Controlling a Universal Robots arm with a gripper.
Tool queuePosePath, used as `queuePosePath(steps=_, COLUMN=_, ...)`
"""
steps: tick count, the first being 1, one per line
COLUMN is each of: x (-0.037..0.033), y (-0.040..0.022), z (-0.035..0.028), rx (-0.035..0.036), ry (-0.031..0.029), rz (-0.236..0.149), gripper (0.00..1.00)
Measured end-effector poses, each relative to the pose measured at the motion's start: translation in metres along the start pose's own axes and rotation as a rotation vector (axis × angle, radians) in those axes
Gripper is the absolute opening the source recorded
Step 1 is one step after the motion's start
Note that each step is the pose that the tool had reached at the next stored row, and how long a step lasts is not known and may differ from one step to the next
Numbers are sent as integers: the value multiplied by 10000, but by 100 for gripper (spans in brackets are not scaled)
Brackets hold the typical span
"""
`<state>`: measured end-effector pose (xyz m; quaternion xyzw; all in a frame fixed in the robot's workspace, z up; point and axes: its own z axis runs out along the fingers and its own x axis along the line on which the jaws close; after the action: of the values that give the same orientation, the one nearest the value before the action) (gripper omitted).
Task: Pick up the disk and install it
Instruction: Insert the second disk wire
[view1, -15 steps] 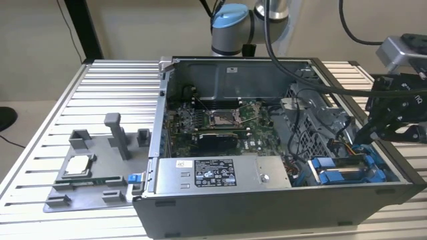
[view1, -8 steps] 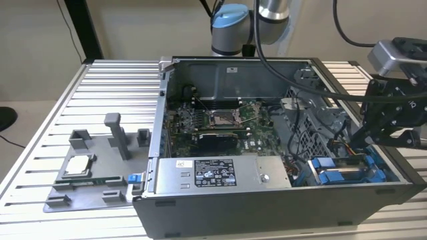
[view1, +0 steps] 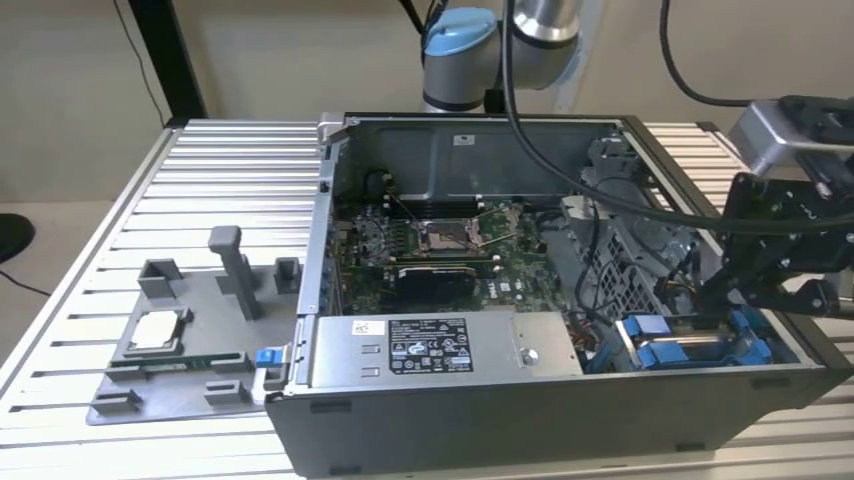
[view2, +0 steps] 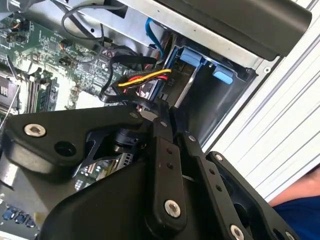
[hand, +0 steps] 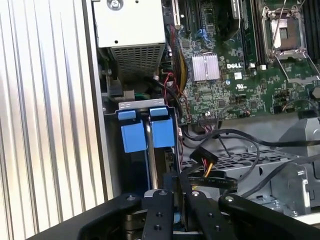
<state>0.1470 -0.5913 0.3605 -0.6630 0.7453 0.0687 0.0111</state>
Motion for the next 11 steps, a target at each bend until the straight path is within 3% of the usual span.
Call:
queuePosePath(steps=3, x=14, y=37, z=32, rx=89, ry=-52, rz=-107, gripper=0)
queuePosePath(steps=6, x=20, y=57, z=52, rx=187, ry=-172, rz=-261, gripper=0)
queuePosePath(steps=10, x=22, y=66, z=61, rx=316, ry=-478, rz=-479, gripper=0)
queuePosePath(steps=11, x=30, y=70, z=62, rx=353, ry=-509, rz=-491, gripper=0)
